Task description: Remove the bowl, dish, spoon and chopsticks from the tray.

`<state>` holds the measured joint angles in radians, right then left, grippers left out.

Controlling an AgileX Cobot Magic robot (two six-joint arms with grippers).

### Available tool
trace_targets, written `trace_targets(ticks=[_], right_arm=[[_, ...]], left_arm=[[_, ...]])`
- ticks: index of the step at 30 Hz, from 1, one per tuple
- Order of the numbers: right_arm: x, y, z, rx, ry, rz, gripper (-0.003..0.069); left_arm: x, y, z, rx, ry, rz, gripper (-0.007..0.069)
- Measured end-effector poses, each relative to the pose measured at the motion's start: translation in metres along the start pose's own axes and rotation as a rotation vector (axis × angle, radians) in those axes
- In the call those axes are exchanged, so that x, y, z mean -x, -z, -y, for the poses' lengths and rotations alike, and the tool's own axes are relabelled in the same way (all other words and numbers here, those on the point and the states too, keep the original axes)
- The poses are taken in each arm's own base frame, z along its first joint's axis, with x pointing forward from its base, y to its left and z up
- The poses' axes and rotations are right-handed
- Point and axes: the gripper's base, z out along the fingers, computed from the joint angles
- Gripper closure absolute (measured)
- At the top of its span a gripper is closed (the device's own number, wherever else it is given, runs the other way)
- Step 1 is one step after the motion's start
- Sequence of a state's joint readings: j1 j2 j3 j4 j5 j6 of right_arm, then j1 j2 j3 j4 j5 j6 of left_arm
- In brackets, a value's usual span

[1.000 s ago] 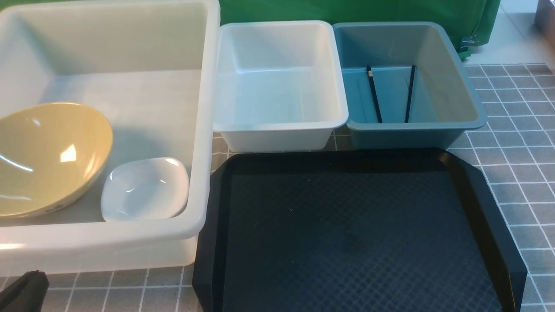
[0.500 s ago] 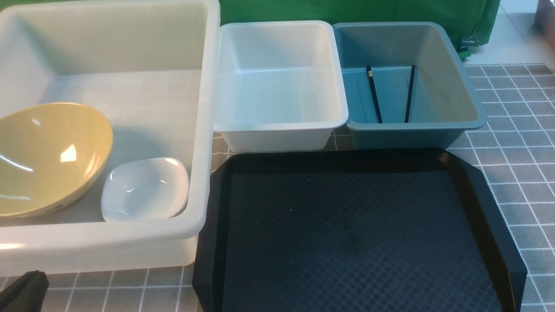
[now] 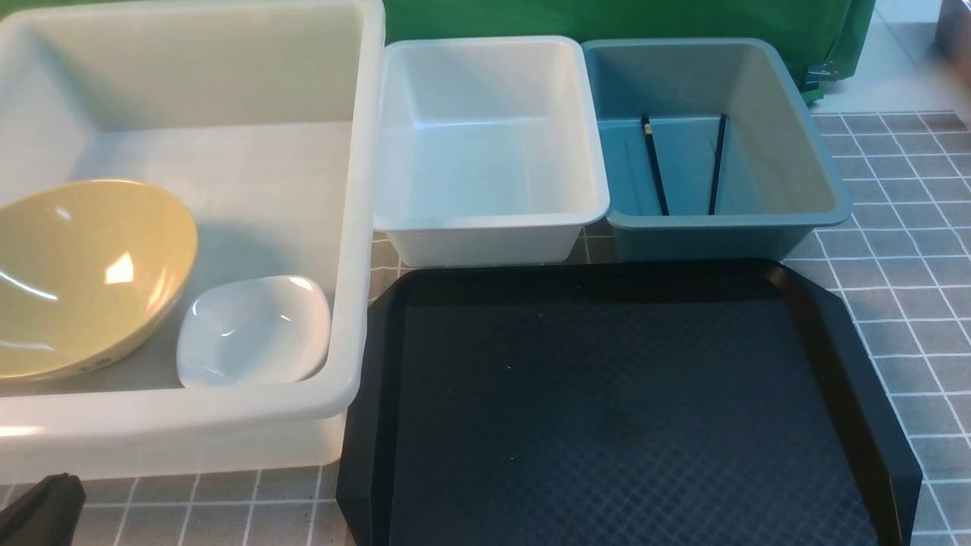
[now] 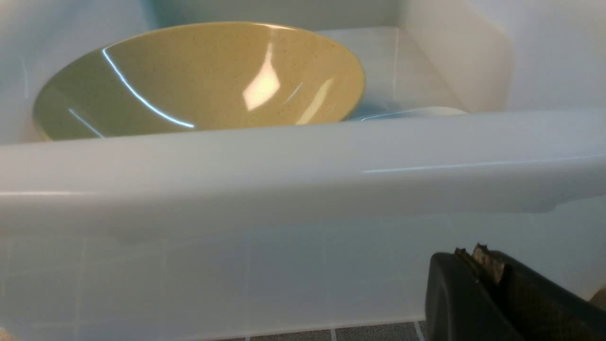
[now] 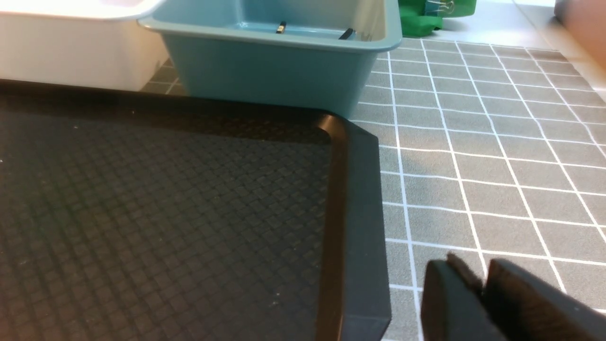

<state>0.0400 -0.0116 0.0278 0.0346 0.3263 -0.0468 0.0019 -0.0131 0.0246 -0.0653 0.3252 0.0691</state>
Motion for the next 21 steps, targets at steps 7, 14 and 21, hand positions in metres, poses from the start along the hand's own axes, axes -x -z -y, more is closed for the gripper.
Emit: trace_targets(ticks=[7,14,21], right_arm=[[0.0,0.0,0.0,0.0,0.0,0.0,0.0507],[0.0,0.0,0.0,0.0,0.0,0.0,0.0505],[0.0,0.0,0.0,0.0,0.0,0.0,0.0496]], left_arm=[[0.0,0.0,0.0,0.0,0.0,0.0,0.0638],[0.0,0.0,0.0,0.0,0.0,0.0,0.0638],[0.0,0.0,0.0,0.0,0.0,0.0,0.0638]])
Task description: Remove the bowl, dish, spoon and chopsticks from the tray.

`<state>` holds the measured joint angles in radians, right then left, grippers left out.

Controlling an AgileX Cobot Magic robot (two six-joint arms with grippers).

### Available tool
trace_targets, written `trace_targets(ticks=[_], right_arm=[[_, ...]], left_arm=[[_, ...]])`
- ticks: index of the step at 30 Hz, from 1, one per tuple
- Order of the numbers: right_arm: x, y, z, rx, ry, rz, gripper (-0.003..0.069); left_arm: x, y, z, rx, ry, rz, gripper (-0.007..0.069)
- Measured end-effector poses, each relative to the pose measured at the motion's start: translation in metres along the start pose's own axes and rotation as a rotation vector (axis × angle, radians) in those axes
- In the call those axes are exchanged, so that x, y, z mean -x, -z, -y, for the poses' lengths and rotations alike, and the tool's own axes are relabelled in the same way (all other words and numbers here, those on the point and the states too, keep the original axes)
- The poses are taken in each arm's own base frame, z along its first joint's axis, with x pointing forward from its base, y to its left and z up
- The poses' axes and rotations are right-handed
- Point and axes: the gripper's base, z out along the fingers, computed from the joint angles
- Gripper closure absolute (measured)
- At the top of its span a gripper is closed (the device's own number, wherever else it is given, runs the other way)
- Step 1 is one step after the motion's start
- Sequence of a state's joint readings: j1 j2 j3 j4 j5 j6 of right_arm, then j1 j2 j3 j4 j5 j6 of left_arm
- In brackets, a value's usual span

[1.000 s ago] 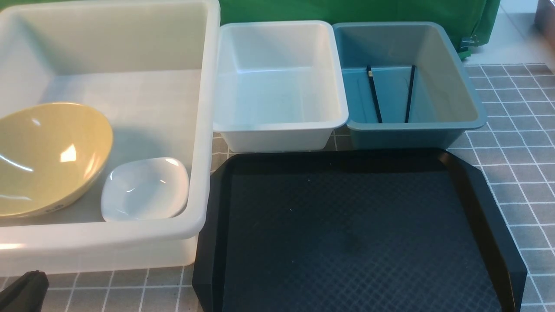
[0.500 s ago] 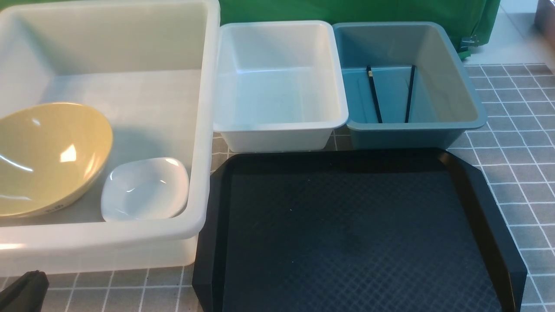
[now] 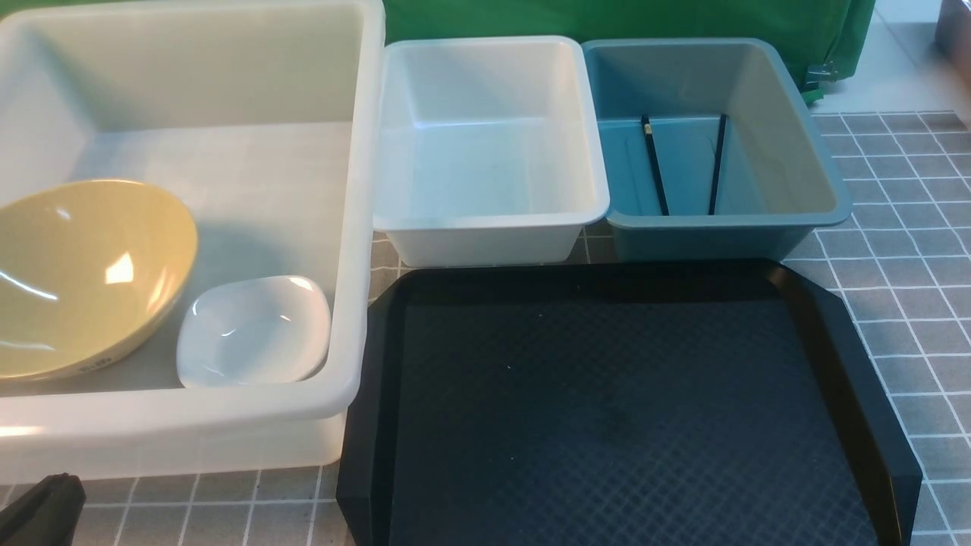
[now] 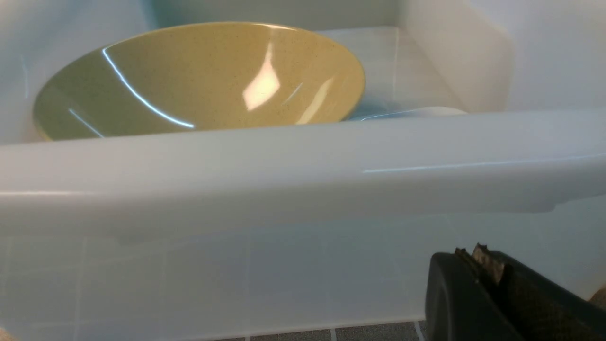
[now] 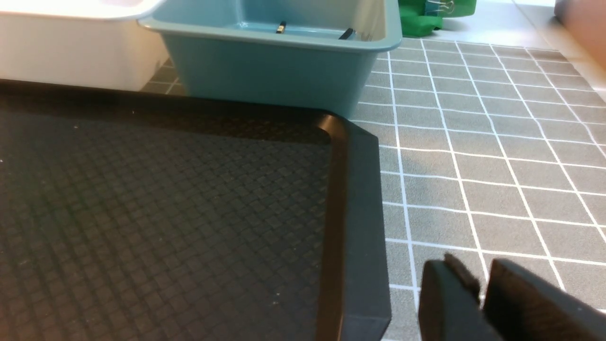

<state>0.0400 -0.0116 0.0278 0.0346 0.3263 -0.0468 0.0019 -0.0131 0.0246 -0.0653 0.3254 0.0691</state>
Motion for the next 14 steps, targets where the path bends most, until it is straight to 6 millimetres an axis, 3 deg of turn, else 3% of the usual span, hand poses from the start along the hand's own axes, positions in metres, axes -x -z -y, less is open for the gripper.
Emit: trace_targets(ticks=[14], right_arm=[[0.0,0.0,0.0,0.0,0.0,0.0,0.0484]], left_arm=[[0.0,0.0,0.0,0.0,-0.001,0.0,0.0638]])
